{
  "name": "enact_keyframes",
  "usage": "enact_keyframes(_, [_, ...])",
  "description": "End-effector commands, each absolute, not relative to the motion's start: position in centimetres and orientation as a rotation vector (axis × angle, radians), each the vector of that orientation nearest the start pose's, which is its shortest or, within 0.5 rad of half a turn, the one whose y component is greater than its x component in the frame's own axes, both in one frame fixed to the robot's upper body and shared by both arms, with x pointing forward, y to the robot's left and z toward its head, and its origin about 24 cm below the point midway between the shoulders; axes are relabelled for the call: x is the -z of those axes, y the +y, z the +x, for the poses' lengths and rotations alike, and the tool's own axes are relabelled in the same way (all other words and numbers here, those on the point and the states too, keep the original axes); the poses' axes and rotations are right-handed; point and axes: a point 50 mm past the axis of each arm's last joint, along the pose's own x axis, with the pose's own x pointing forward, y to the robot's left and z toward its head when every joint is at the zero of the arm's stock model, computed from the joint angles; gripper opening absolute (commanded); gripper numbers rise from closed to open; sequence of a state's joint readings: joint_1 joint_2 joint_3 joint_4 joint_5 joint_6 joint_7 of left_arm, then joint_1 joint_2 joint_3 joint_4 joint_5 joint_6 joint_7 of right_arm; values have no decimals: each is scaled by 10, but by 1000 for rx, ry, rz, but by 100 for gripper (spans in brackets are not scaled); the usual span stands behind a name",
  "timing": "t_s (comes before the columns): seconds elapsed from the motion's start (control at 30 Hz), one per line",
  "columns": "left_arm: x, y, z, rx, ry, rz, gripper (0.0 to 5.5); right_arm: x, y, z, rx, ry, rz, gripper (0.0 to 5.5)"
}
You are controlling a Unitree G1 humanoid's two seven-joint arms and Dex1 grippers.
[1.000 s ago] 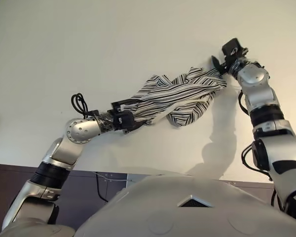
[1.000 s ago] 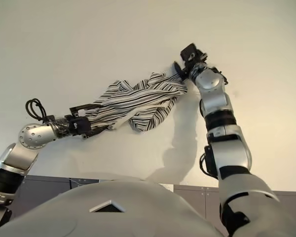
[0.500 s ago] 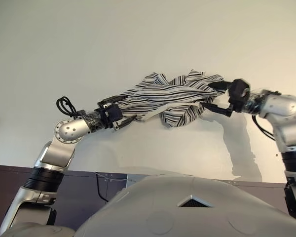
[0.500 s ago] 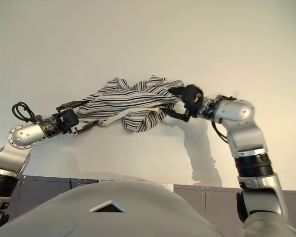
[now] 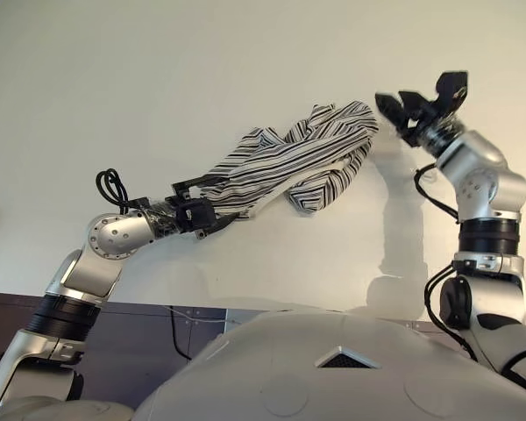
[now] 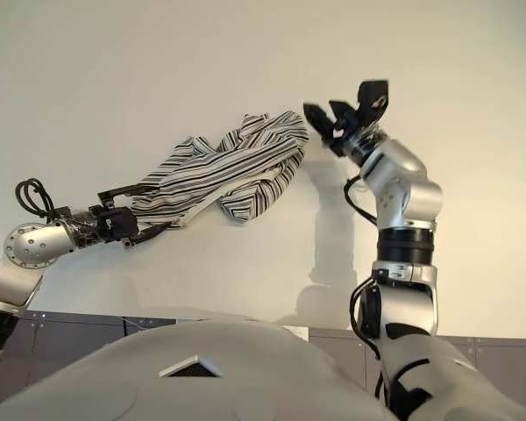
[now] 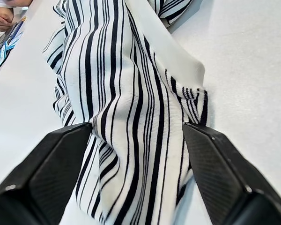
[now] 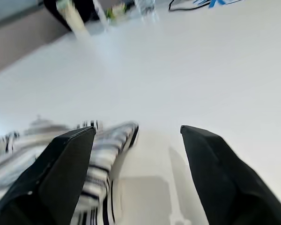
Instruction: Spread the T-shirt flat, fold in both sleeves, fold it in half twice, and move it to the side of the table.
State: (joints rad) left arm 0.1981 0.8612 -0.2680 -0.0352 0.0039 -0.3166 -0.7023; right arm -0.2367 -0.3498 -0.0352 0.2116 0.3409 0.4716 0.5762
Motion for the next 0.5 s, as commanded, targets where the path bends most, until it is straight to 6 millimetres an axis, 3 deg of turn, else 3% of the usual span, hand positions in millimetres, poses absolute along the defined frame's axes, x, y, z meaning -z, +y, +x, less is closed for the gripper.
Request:
enact_keyframes(0.03, [-24,221,166,1067,429,575,360,-35,-186,264,-698,403,-96,336])
enact_keyframes(0.1, [-49,209,177,1068,324,535,360,-25,-186,270,-664,445,-307,336])
enact_keyframes(0.13, [-67,201,189,1049,247,481,360,-26,-183,273,-660,424,-318,336])
enact_keyframes(0.2, [-105,186,208,1025,87,358,360,-57,-170,277,-696,253,-73,336])
enact_keyframes(0.27, [-119,177,214,1014,32,292,360,-69,-168,276,-747,210,-50,336])
enact_keyframes(0.4, [-114,167,224,986,47,289,360,-49,-172,265,-816,310,-266,336])
enact_keyframes(0.5, [-79,163,234,974,180,394,360,-54,-156,255,-929,271,-176,336])
